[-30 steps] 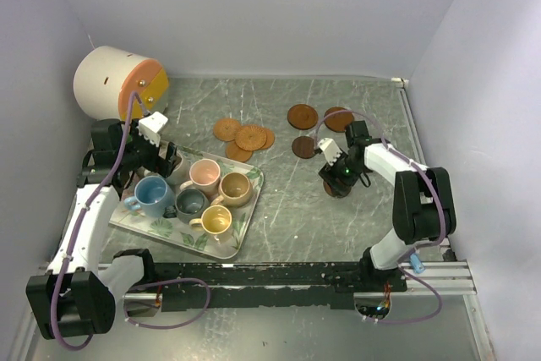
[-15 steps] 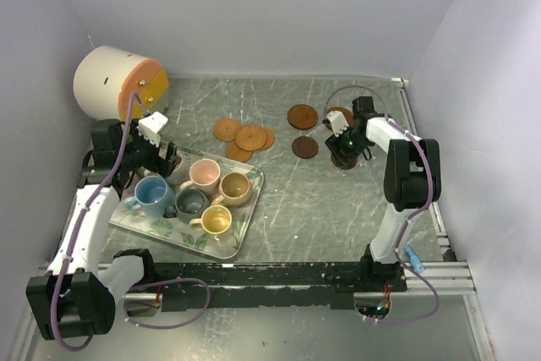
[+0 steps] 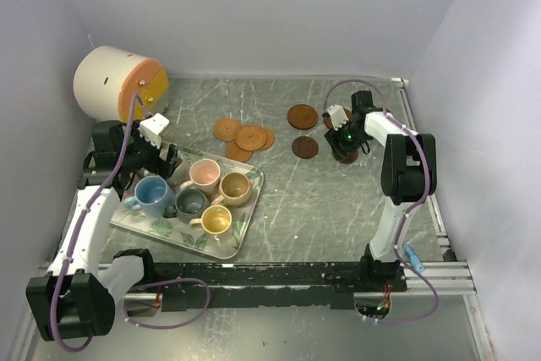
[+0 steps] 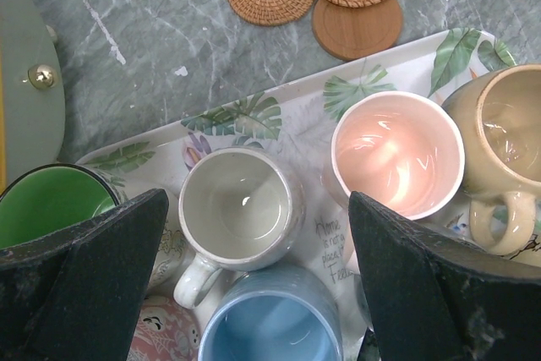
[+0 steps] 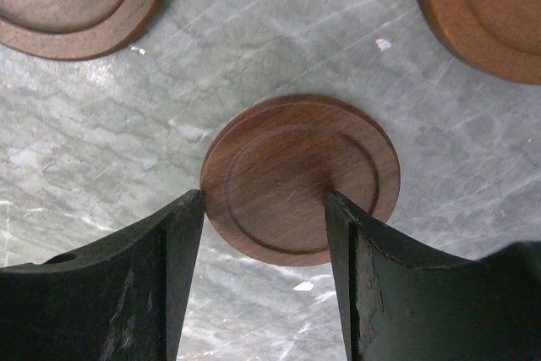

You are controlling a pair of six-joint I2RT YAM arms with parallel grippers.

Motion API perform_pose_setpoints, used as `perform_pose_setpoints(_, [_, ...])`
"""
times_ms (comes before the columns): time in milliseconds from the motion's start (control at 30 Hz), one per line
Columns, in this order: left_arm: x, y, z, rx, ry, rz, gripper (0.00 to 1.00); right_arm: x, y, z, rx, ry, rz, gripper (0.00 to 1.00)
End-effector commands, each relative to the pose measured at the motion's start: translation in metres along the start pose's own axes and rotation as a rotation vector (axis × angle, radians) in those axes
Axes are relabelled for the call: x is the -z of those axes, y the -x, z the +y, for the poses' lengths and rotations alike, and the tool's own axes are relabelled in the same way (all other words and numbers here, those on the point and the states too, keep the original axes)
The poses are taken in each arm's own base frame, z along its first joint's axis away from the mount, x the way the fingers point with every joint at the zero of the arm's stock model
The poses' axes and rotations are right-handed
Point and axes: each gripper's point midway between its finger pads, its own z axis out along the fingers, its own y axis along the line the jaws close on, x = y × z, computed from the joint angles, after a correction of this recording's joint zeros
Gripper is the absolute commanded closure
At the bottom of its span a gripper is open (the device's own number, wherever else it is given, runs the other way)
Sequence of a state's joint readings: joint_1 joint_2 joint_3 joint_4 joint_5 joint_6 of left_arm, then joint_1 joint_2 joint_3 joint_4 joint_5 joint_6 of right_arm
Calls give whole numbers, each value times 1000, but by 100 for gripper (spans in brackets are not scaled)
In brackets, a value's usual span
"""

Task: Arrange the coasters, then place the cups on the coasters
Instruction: Move the coaster to the center of the board.

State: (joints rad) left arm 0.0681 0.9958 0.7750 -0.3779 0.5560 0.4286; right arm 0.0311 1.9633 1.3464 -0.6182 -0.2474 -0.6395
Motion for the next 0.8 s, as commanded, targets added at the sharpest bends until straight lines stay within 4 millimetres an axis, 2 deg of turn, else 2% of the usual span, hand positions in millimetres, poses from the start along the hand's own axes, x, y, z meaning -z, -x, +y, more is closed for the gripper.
perform_pose_setpoints(0, [1, 8, -2, -40, -7, -37, 1, -22, -16, 0, -31, 33, 52, 41])
perform_pose_setpoints(233, [1, 8, -2, -43, -7, -38, 0, -22, -14, 4, -32, 57, 47, 41])
perform_pose_setpoints(433, [0, 8, -3, -42, -10, -36, 0, -13, -3, 8, -36, 81, 7, 39])
perform_pose_setpoints(567, [0, 8, -3, -42, -10, -38, 0, 10, 19, 4, -33, 52, -62, 34])
perform_pose_setpoints(767, [0, 9, -2, -45, -3, -37, 0, 34, 44, 5, -29, 33, -140, 32])
